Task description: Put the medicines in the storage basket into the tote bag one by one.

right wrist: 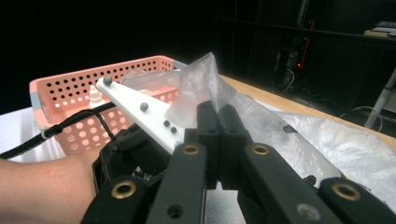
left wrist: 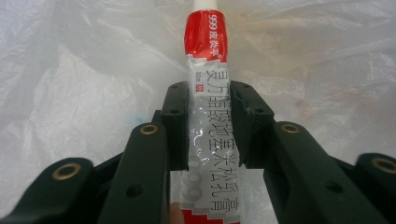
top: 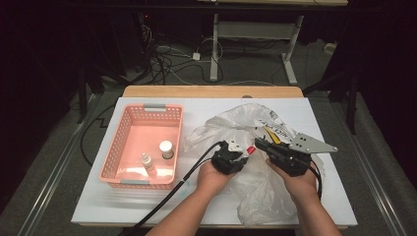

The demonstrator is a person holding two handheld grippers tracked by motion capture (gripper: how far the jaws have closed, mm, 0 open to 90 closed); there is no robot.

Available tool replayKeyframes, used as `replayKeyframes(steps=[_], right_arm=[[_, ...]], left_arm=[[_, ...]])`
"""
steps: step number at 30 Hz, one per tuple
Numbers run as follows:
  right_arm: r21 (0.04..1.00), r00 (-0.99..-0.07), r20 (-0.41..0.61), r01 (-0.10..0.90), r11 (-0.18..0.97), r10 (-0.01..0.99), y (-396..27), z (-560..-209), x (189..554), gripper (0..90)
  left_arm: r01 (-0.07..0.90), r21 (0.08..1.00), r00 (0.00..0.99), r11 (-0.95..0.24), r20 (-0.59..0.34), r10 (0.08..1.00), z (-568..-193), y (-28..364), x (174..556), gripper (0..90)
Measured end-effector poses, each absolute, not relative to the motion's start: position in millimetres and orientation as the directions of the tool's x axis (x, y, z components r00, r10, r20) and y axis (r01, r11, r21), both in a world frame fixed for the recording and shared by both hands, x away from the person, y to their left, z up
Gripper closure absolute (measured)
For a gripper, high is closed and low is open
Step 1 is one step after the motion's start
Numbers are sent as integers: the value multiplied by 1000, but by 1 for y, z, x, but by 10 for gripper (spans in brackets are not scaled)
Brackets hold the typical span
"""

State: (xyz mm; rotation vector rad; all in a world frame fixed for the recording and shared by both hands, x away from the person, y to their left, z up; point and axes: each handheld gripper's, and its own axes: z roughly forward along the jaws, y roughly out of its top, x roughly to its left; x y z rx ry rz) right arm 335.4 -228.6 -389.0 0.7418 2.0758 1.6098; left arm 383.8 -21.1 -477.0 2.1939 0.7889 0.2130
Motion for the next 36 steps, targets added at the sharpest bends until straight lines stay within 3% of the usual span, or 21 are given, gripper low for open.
replayKeyframes(steps=[7, 18, 23, 36], right_arm=[[969, -770, 14, 169, 183, 638, -232, -390, 337, 900], [966, -767, 15, 176, 188, 642, -233, -392, 337, 900], [967, -761, 13, 175, 186, 648, -235, -392, 336, 900], [967, -770, 17, 175, 185, 638, -232, -392, 334, 900]], left_arm=[[478, 728, 792, -491, -114, 600, -479, -21, 386, 664], [460, 770, 801, -442, -145, 581, -459, -11, 373, 510], [467, 793, 805, -392, -197, 560, -455, 3, 360, 398], [445, 808, 837, -385, -223, 499, -448, 32, 320, 193]])
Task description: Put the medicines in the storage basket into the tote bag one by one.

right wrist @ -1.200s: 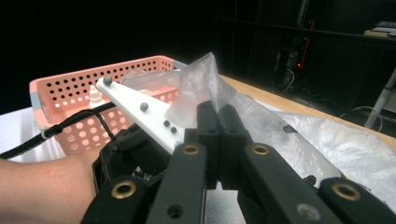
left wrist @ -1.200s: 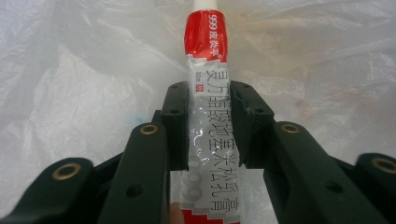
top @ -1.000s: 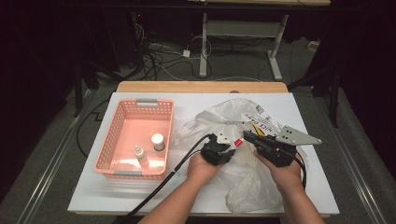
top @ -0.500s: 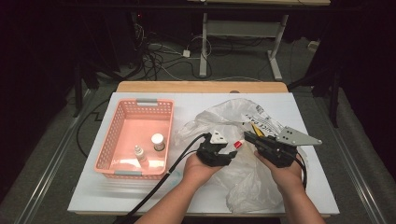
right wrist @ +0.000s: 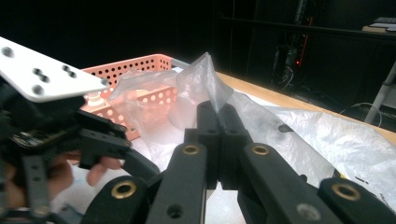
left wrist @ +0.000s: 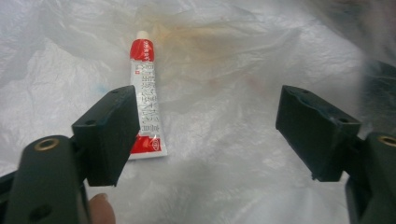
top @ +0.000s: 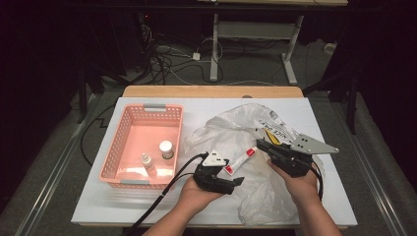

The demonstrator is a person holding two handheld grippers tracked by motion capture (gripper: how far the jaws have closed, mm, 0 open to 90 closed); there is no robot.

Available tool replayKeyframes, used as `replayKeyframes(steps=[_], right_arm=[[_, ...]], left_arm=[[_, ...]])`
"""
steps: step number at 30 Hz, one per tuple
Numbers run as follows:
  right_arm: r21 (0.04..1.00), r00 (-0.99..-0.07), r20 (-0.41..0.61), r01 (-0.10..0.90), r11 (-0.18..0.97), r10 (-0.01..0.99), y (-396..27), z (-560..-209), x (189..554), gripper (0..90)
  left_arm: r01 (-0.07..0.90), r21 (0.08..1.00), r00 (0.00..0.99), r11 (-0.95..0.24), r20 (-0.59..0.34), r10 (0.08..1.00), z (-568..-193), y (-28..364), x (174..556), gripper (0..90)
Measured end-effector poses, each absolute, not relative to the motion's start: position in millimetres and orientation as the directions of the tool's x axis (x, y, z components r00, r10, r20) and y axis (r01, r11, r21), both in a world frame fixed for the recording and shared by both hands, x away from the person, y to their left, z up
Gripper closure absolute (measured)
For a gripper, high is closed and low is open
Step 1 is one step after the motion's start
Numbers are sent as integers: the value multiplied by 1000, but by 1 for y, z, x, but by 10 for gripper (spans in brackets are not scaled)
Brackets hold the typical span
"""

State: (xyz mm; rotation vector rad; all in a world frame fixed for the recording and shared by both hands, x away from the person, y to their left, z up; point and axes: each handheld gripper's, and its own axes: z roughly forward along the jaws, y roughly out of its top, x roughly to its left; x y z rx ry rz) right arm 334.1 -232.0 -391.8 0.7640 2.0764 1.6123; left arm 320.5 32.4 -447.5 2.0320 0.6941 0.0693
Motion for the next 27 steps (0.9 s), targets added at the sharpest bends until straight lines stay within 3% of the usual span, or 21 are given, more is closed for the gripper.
replayKeyframes(steps=[5, 9, 27], right_arm=[[968, -770, 9, 166, 187, 638, -232, -391, 333, 900], [968, -769, 15, 172, 183, 640, -232, -391, 333, 900], [967, -766, 10, 172, 190, 642, -233, -391, 332, 900]], left_arm=[[435, 810, 846, -392, -220, 485, -438, 44, 310, 140], [443, 809, 834, -386, -214, 508, -429, 55, 303, 3], [456, 835, 755, -306, -181, 630, -410, 122, 303, 0]])
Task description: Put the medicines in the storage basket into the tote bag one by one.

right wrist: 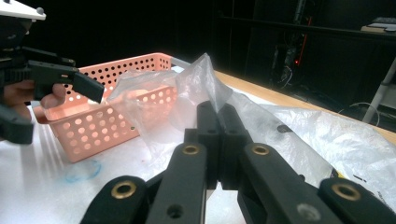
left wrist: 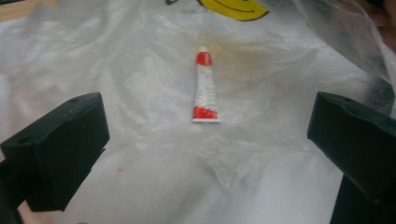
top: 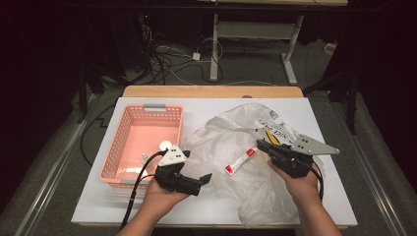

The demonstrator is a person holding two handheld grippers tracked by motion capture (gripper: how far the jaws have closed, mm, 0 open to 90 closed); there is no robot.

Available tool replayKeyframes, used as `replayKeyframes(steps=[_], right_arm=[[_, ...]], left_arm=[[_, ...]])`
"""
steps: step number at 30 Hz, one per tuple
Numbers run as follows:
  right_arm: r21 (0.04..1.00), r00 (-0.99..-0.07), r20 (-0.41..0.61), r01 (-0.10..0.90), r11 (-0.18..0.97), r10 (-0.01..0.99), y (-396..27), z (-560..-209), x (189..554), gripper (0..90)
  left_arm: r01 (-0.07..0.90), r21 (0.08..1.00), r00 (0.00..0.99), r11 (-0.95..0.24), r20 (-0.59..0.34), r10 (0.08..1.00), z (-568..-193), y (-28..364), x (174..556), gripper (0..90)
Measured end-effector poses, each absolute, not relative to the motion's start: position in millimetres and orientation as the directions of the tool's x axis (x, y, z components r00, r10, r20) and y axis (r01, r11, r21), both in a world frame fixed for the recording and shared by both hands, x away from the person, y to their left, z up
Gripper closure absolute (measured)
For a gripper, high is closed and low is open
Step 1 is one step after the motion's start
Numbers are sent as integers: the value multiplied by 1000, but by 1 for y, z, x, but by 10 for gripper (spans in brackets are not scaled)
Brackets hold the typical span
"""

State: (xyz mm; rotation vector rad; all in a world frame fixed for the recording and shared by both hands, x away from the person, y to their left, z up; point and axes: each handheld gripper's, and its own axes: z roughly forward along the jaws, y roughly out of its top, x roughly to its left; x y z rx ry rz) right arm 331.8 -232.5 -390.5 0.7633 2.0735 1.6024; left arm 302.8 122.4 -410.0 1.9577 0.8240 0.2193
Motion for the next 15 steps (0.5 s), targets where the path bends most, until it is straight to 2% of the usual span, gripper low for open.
replayKeyframes(steps=[15], right_arm=[[966, -767, 6, 171, 195, 642, -233, -392, 332, 900]], left_arm=[[495, 840, 658, -221, -196, 727, -401, 184, 308, 0]])
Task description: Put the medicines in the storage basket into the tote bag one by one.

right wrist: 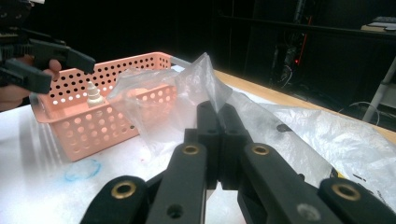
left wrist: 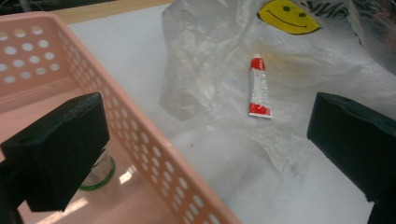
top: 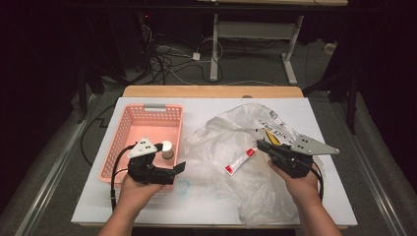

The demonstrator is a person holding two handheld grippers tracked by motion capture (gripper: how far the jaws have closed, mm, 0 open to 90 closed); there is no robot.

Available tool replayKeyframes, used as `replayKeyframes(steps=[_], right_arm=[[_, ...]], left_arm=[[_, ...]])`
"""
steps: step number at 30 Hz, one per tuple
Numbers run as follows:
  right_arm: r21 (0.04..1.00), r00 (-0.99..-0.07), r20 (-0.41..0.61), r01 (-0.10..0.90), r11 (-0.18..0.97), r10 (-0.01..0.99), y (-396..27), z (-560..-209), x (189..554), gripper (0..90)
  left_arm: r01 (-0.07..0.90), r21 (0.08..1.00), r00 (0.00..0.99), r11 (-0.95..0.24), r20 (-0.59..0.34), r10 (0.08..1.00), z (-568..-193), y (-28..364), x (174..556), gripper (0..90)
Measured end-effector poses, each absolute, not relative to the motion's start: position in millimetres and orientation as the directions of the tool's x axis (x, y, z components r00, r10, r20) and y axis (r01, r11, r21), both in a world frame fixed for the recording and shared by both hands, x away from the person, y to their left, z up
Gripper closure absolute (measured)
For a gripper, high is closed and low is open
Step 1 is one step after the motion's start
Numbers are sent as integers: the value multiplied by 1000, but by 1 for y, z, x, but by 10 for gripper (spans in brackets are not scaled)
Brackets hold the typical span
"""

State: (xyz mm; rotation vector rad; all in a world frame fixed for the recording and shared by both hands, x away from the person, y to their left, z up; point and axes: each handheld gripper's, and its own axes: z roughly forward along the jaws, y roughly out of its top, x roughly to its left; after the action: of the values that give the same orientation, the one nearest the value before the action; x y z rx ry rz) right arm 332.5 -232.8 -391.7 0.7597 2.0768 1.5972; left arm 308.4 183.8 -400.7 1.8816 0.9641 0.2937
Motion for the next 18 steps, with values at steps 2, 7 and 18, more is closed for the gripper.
replayKeyframes(steps=[2, 7, 18], right_arm=[[966, -766, 8, 173, 194, 643, -233, -392, 333, 900], [965, -766, 9, 176, 196, 643, -233, -392, 333, 900], [965, -768, 12, 177, 195, 640, -233, -393, 333, 900]], left_arm=[[498, 841, 645, -213, -195, 739, -400, 192, 310, 0], [515, 834, 616, -199, -198, 762, -402, 208, 312, 0], [535, 830, 560, -158, -208, 802, -406, 235, 316, 0]])
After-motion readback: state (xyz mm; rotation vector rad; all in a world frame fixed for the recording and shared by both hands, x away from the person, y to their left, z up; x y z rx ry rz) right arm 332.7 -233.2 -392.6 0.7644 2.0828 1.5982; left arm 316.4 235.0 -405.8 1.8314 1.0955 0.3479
